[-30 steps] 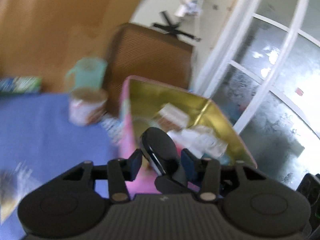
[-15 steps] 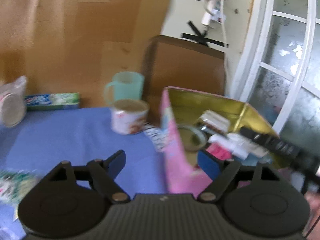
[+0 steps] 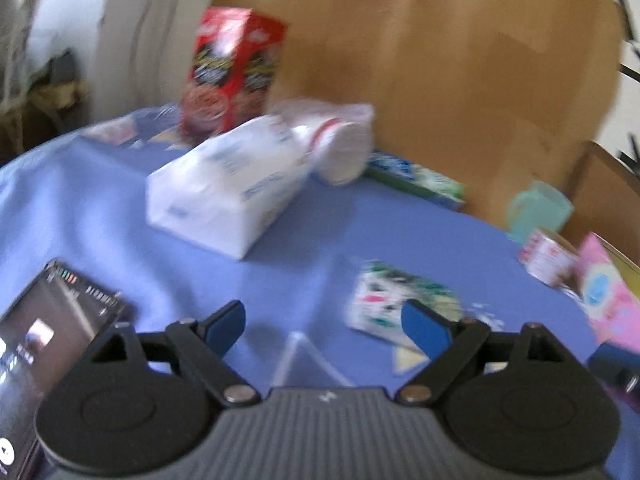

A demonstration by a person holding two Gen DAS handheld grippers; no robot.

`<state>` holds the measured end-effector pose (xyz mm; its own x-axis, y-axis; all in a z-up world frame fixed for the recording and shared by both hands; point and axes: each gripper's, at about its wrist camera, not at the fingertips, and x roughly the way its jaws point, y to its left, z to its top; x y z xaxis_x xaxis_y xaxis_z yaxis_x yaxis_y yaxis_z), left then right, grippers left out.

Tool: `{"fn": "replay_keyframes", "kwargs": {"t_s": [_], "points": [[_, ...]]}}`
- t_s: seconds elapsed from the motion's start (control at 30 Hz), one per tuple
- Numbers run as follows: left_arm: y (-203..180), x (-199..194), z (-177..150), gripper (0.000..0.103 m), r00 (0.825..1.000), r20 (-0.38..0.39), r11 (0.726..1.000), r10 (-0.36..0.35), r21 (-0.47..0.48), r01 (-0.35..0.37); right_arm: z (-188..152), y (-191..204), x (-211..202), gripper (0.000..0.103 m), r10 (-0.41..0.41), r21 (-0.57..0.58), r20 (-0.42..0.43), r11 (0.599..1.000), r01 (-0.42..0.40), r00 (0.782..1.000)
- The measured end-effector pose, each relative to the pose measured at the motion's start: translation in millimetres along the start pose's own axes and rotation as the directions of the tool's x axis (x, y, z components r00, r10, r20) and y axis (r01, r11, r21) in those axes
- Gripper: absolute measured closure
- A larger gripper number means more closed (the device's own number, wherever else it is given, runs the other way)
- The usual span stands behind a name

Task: Organize soft objects
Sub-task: 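Reach the right tool to the green tissue pack and grasp it, then carry the tissue pack into the pink tin and open the right tool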

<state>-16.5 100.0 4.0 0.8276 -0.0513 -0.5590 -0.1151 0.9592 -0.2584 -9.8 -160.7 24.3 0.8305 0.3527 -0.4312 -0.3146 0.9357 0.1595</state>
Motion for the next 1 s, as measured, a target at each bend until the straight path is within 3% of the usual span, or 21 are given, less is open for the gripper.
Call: {"fn": "replay_keyframes", "kwargs": {"t_s": [0.07, 0.17, 0.37, 0.47, 0.5, 0.57, 0.73, 0.9, 0.97, 1.0], "points": [[6.3, 3.5, -4.6, 0.012, 1.000, 0.019, 1.000, -0.014, -0.010, 0.014, 1.0, 21.7, 24.2, 0.039, 0.028, -0.063, -0.057, 0.998, -0.031, 0.998], [6.5, 5.0, -4.1, 0.009, 0.998, 0.035, 0.999, -0.047, -0.018, 0.048, 4.8, 41.9, 50.0, 0.026, 0.060, -0.133, -0.095, 0.989, -0.072, 0.994], [21.8, 5.3, -5.7, 0.007, 0.992, 0.064, 0.987, -0.106, -0.113, 0.113, 15.6, 63.2, 98.0, 0.006, 0.053, -0.359, -0.091, 0.930, -0.082, 0.994], [22.0, 4.4, -6.7, 0.007, 0.992, 0.069, 0.986, -0.105, -0.122, 0.113, 18.8, 57.7, 120.8, 0.010, 0.057, -0.361, -0.142, 0.927, -0.105, 0.988], [20.7, 4.1, -6.9, 0.007, 0.992, 0.071, 0.987, -0.101, -0.115, 0.109, 21.9, 51.9, 124.1, 0.032, 0.107, -0.314, -0.176, 0.936, -0.159, 0.978], [18.4, 4.1, -6.8, 0.006, 0.993, 0.073, 0.990, -0.093, -0.102, 0.100, 25.3, 44.2, 119.9, 0.039, 0.113, -0.246, -0.182, 0.957, -0.157, 0.977], [14.5, 6.4, -6.8, 0.005, 0.994, 0.064, 0.993, -0.083, -0.082, 0.088, 9.1, 24.1, 77.2, 0.040, 0.076, -0.128, -0.156, 0.987, -0.096, 0.985], [-5.5, 8.5, -8.8, 0.007, 0.997, 0.022, 0.997, -0.074, 0.013, 0.074, -31.5, 1.6, 3.1, 0.039, -0.059, -0.052, -0.081, 0.997, 0.055, 0.995], [-25.3, 6.8, -13.8, 0.008, 0.988, -0.027, 0.985, -0.153, 0.071, 0.155, -44.6, -6.6, -17.5, 0.037, -0.129, -0.026, -0.061, 0.991, 0.128, 0.990], [-36.6, 5.5, -17.4, 0.009, 0.974, -0.064, 0.972, -0.219, 0.068, 0.223, -49.6, -10.9, -26.4, 0.036, -0.142, -0.010, -0.055, 0.990, 0.142, 0.988]]}}
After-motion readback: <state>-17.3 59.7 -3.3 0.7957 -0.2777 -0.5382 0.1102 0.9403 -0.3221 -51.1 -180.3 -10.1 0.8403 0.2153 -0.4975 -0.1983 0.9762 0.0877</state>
